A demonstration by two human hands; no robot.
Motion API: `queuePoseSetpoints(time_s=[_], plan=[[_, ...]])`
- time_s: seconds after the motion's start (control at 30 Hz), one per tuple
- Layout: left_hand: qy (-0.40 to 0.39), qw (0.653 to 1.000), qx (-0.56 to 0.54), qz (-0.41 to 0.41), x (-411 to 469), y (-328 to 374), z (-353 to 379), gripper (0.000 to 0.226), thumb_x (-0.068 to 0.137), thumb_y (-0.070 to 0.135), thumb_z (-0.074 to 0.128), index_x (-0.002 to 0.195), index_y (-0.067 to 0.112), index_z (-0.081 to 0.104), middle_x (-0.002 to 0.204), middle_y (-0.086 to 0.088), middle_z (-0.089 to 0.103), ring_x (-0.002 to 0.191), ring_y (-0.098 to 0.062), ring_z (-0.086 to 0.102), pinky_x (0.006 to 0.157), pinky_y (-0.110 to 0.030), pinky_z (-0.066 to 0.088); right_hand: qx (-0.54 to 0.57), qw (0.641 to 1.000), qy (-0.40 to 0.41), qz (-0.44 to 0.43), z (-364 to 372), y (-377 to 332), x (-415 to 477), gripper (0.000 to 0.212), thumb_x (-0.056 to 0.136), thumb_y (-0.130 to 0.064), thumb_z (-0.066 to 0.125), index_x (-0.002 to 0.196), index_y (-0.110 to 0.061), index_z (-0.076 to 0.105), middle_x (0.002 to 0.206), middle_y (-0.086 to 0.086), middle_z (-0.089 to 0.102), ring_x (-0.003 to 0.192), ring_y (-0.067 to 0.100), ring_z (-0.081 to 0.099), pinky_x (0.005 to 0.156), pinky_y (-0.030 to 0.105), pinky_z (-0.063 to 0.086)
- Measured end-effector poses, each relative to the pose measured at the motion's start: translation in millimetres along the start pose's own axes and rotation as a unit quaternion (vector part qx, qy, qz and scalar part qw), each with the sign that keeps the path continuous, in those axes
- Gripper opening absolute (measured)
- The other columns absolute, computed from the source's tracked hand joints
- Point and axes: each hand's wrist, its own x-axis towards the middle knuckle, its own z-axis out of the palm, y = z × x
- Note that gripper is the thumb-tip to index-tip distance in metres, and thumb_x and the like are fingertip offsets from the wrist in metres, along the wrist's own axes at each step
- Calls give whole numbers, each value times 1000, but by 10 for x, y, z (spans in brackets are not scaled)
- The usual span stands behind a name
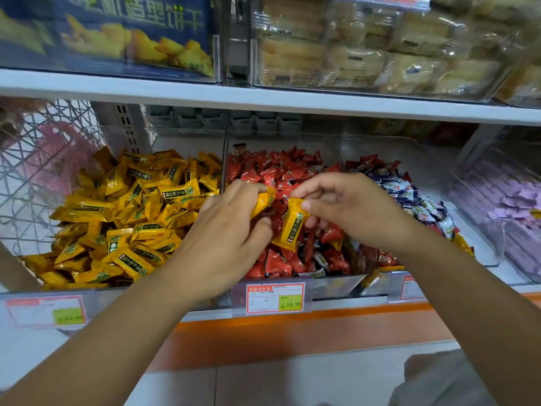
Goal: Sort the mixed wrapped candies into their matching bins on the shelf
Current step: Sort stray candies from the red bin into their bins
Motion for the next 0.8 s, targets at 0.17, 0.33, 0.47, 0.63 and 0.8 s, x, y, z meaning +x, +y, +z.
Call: queuePoseSetpoints(time_s=[0.17, 0.33, 0.47, 0.63, 0.8], plan=[[41, 998, 55, -15, 58, 58, 105, 63, 72, 71, 50, 116, 27, 43, 83, 21, 36, 83, -6, 26, 81, -25, 23, 142, 988, -51, -14, 71, -131, -9, 13, 89, -1, 62, 94, -12, 65, 82, 3, 70, 74, 13, 70, 69, 25, 57], [55, 992, 107, 39, 41, -50, 117, 50, 81, 64, 43, 112, 26, 45, 48, 12, 37, 64, -15, 47, 84, -20, 23, -282, 925, -249, 43, -294, -55, -35, 19, 91, -20, 64, 101, -33, 71, 92, -24, 67, 85, -14, 59, 74, 1, 43], [47, 990, 122, 51, 31, -54, 103, 65, 75, 69, 38, 115, 20, 51, 44, 12, 26, 66, -17, 45, 81, -28, 31, -333, 862, -370, 100, -44, -17, -36, 35, 94, -8, 49, 112, -29, 70, 88, -24, 63, 84, -1, 60, 79, 18, 51], [30, 995, 94, 32, 22, -48, 72, 77, 67, 77, 37, 119, 21, 50, 49, 9, 34, 82, -15, 37, 74, -27, 27, -316, 854, -389, 140, 25, 26, 2, 38, 99, -13, 39, 124, -34, 58, 80, -27, 48, 75, -2, 49, 64, 16, 41], [47, 986, 138, 81, 20, -70, 89, 69, 77, 72, 39, 112, 15, 55, 46, 15, 22, 65, -18, 45, 77, -29, 32, -287, 864, -391, 135, 6, 19, -13, 36, 99, -14, 39, 122, -36, 55, 80, -16, 55, 66, 3, 48, 62, 24, 40]])
